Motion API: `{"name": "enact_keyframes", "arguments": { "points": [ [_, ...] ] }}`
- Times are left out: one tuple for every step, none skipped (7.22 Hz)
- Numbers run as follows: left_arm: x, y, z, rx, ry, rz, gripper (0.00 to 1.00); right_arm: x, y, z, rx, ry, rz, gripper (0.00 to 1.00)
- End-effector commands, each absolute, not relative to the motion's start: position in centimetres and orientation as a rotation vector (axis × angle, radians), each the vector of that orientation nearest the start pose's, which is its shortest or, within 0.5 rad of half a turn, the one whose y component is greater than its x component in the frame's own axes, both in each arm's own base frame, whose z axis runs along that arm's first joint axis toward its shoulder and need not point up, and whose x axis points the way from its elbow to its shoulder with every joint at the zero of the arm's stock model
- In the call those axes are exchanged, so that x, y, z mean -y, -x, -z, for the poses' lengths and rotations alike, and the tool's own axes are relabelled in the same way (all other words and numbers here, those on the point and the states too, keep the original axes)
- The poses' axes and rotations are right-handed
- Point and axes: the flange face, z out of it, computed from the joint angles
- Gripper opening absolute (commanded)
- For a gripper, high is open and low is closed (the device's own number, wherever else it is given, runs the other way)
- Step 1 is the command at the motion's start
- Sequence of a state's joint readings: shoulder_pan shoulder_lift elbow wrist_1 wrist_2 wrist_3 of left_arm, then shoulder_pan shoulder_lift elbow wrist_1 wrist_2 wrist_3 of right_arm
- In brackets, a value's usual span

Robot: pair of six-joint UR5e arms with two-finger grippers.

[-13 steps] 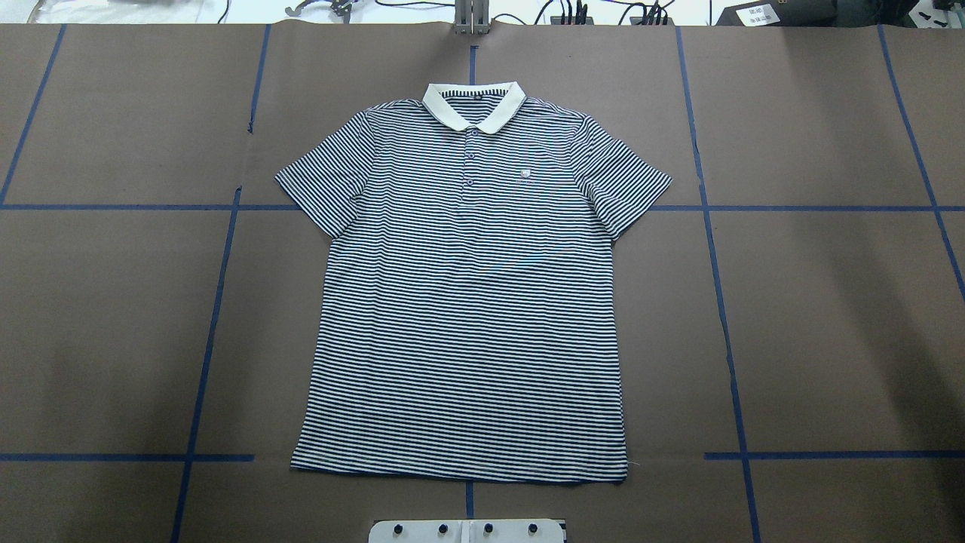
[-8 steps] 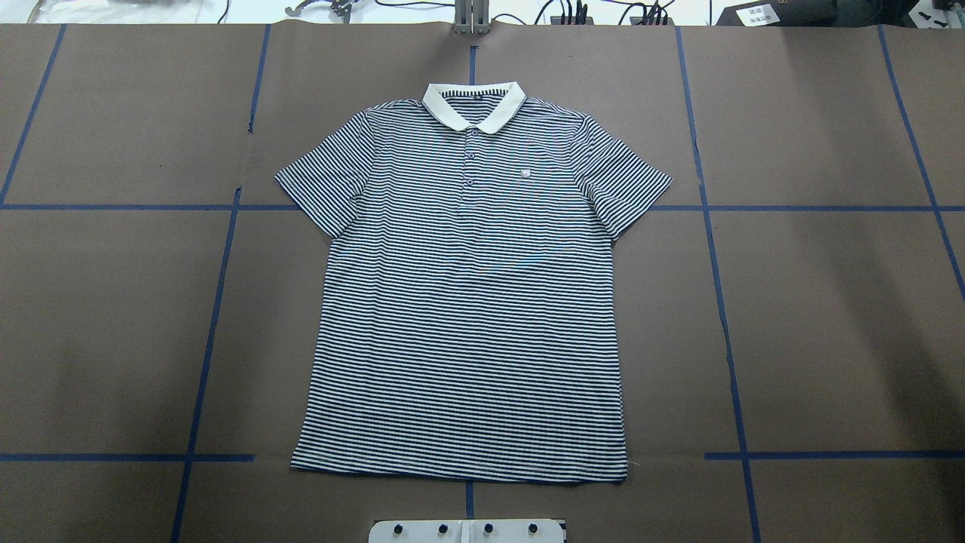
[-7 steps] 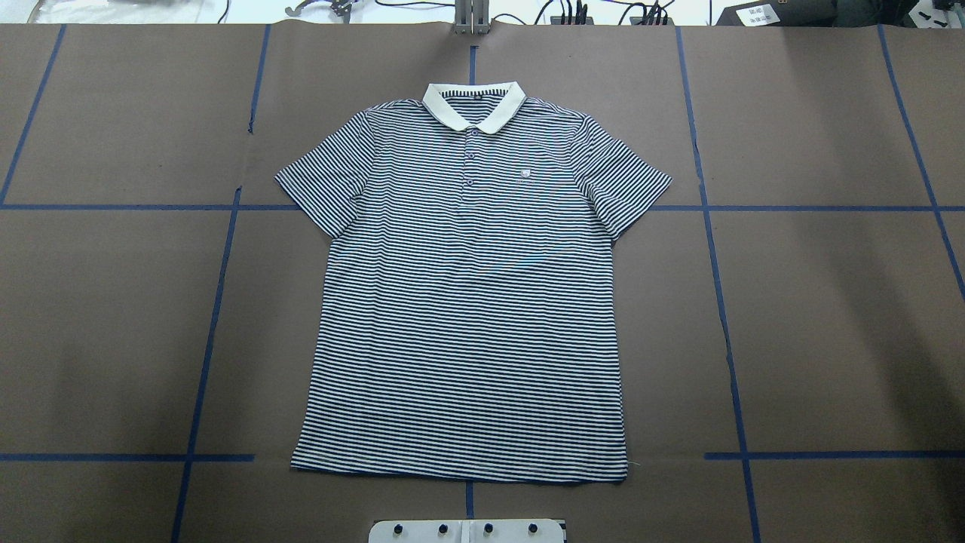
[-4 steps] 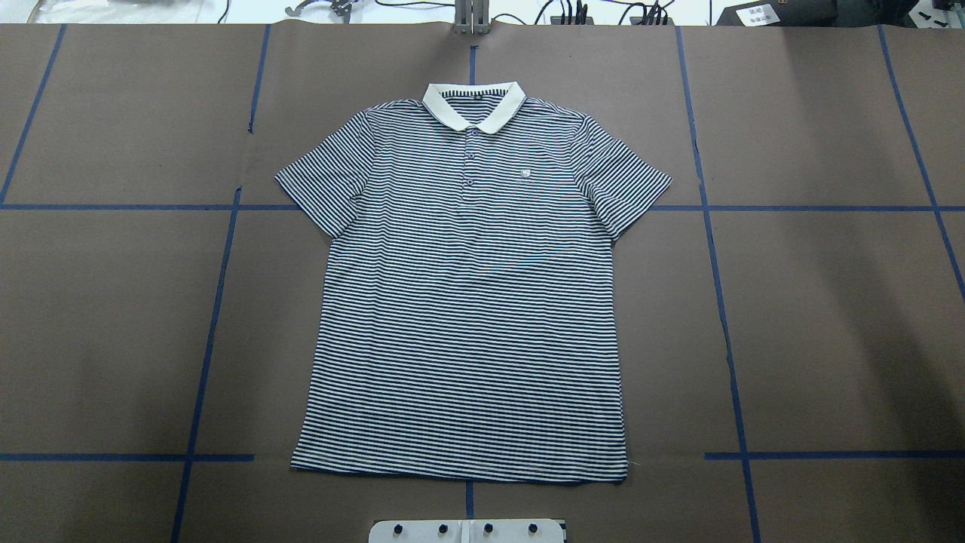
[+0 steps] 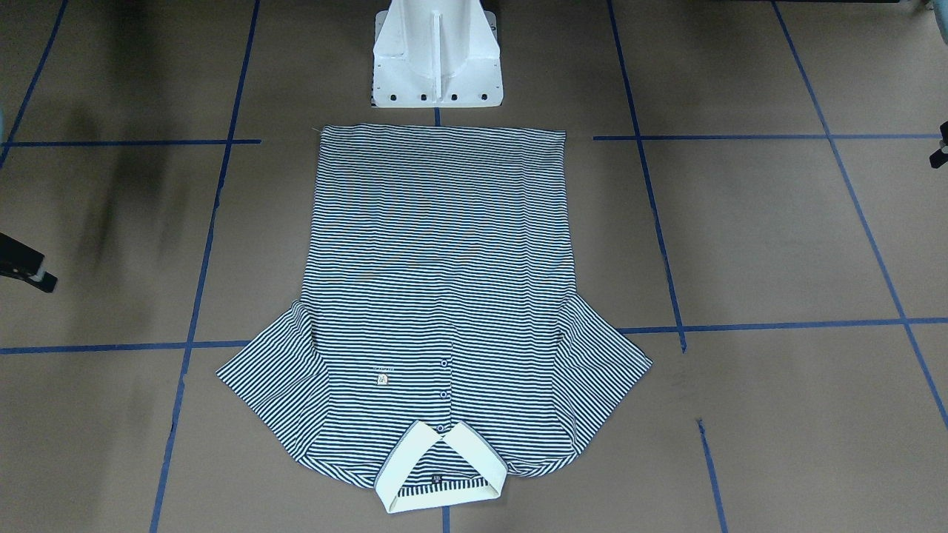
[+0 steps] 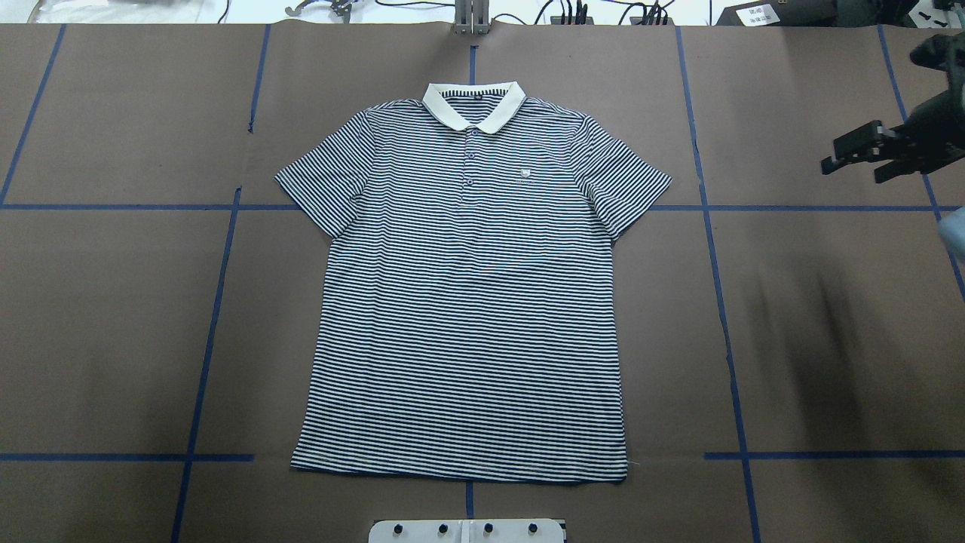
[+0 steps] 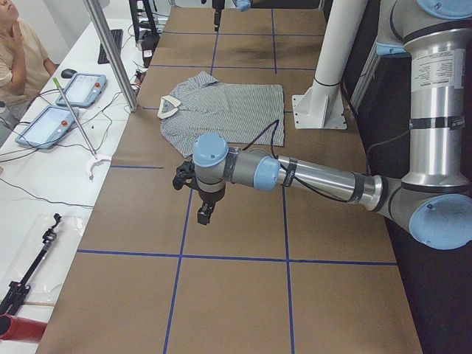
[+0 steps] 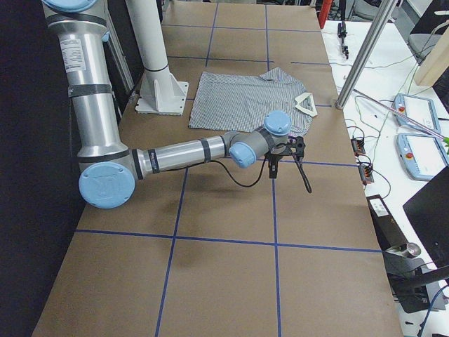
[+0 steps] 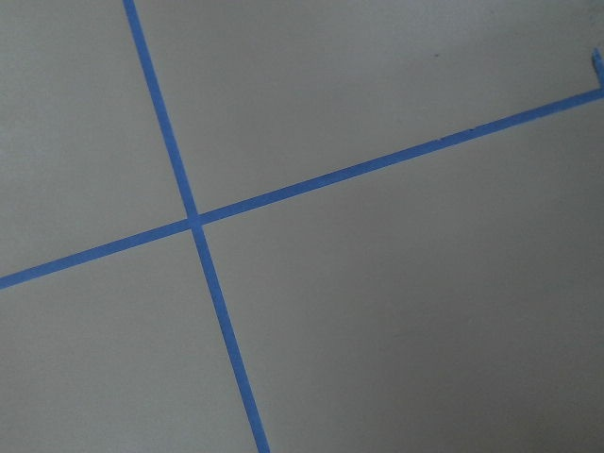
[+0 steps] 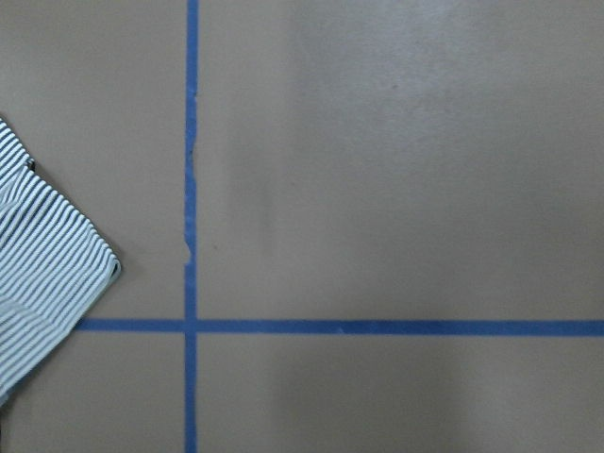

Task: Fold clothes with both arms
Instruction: 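Move the right gripper toward the shirt's sleeve nearest it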

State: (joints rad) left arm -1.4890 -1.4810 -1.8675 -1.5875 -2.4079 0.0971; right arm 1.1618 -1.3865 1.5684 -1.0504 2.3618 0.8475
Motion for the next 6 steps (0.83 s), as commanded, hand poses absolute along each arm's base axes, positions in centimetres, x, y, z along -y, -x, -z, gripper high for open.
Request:
{"name": "enact_keyframes", "arguments": {
  "points": [
    [46.0, 2.1, -54.9, -0.844, -0.215, -0.26, 1.0, 57.4, 29.3, -46.6, 1.018, -0.112, -0.239, 0.97],
    [46.0, 2.1, -54.9, -0.844, -0.212, -0.258, 1.0, 57.4, 32.1, -45.0, 1.013, -0.112, -0.29, 0.86],
    [46.0, 2.1, -55.0, -0.844, -0.21, -0.258, 1.0, 57.5, 33.2, -44.8, 1.012, -0.097, -0.3, 0.72],
    [46.0, 2.1, -55.1, -0.844, -0.21, -0.258, 1.0, 57.9, 34.3, -44.5, 1.005, -0.105, -0.299, 0.69],
    [45.5, 2.2, -55.5, -0.846, -0.202, -0.256, 1.0, 58.4, 35.7, -44.3, 0.982, -0.134, -0.308, 0.69],
    [45.4, 2.2, -55.5, -0.847, -0.201, -0.255, 1.0, 58.9, 36.8, -44.0, 0.962, -0.171, -0.317, 0.67]
  ]
}}
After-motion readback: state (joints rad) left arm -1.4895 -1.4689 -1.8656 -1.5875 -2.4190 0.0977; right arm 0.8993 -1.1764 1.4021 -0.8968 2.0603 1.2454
